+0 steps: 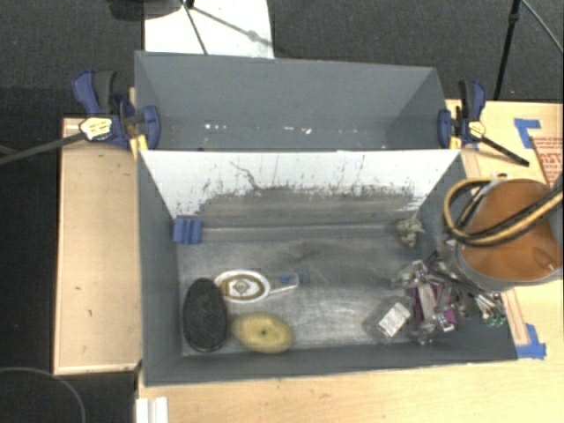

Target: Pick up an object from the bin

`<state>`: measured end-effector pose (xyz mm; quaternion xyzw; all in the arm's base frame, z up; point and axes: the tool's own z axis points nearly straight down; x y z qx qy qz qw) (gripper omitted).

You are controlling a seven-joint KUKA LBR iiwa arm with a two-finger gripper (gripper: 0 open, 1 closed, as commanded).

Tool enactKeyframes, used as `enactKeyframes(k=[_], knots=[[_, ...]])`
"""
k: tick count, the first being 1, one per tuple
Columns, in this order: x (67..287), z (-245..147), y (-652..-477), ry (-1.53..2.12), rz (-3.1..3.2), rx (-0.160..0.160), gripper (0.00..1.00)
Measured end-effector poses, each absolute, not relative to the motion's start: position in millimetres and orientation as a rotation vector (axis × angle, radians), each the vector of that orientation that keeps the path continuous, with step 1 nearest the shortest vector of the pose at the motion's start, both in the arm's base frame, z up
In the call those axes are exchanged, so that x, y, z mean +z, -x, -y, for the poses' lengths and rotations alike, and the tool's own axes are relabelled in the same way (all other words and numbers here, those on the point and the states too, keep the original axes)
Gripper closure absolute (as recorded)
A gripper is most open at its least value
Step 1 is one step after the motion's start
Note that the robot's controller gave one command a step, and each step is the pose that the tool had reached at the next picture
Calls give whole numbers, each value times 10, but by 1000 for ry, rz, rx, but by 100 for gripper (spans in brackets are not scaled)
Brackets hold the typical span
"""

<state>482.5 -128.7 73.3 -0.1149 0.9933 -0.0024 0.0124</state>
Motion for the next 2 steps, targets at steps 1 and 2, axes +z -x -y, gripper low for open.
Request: enactKeyframes(k=[1,2], knots=[[732,1281,-4803,368,-3103,-6,100],[1651,1138,-4884,374,-3109,-4,100]])
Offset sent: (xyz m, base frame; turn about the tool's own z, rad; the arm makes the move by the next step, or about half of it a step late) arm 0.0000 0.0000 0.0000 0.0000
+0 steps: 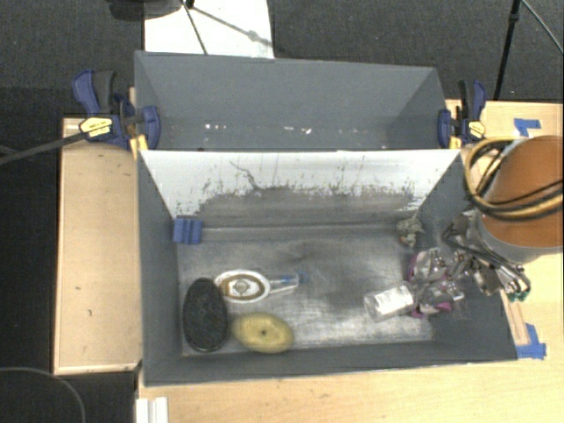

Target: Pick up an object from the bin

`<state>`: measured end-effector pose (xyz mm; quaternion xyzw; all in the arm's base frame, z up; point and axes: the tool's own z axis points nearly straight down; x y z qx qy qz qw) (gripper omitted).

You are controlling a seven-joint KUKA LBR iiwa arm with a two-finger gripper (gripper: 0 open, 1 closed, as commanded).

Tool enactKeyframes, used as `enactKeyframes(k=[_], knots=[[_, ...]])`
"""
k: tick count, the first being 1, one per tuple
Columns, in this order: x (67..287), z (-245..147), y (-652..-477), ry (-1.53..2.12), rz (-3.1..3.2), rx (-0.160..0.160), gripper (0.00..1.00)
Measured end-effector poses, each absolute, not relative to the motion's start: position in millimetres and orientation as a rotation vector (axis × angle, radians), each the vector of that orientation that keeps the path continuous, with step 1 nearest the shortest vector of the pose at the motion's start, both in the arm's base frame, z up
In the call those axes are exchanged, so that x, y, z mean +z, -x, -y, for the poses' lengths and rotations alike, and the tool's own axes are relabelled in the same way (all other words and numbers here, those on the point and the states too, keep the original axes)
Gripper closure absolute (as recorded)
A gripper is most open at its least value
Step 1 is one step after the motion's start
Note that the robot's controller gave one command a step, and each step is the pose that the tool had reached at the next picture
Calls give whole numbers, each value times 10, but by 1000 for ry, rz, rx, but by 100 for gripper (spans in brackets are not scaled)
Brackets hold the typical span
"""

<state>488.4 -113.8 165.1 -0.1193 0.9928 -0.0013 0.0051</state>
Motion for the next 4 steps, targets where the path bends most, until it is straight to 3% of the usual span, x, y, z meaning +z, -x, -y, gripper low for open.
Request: enactKeyframes(k=[1,2,3,4], knots=[[1607,1139,-4864,375,-3116,0,0],[710,1152,-4931,479,-3092,-3,0],[726,1224,-4897,936,-2983,-7,0],[723,90,-4942,1264,-2869,-1,0]])
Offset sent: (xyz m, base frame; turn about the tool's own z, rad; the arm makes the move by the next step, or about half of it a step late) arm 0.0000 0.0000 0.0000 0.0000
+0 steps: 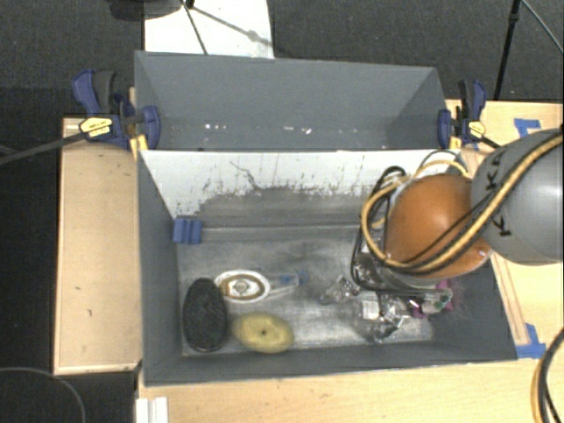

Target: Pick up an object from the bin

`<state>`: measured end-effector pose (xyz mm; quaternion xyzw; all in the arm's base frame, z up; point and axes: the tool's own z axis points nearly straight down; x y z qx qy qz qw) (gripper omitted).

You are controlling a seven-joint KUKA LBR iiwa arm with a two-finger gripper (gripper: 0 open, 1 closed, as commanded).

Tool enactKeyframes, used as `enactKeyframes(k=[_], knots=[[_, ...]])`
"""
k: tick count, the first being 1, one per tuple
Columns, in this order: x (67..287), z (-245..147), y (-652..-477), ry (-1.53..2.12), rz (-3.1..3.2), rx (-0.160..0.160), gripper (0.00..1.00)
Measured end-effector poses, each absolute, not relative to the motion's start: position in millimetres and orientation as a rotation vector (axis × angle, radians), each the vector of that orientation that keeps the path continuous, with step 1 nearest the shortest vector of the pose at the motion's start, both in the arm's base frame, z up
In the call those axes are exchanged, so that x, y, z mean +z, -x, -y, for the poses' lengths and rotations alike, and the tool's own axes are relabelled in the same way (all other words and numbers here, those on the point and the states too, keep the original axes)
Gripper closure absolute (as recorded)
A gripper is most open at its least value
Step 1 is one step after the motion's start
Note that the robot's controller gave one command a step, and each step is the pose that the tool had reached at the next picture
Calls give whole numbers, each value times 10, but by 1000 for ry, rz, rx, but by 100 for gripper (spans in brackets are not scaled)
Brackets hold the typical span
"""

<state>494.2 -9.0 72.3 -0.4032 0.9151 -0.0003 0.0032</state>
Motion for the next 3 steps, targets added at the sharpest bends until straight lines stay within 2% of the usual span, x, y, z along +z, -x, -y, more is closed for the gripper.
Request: enactKeyframes(k=[1,2,3], knots=[[724,793,-5302,1230,-2882,-4,0],[742,751,-5311,1234,-2877,-2,100],[2095,587,-5204,1225,-2883,-6,100]])
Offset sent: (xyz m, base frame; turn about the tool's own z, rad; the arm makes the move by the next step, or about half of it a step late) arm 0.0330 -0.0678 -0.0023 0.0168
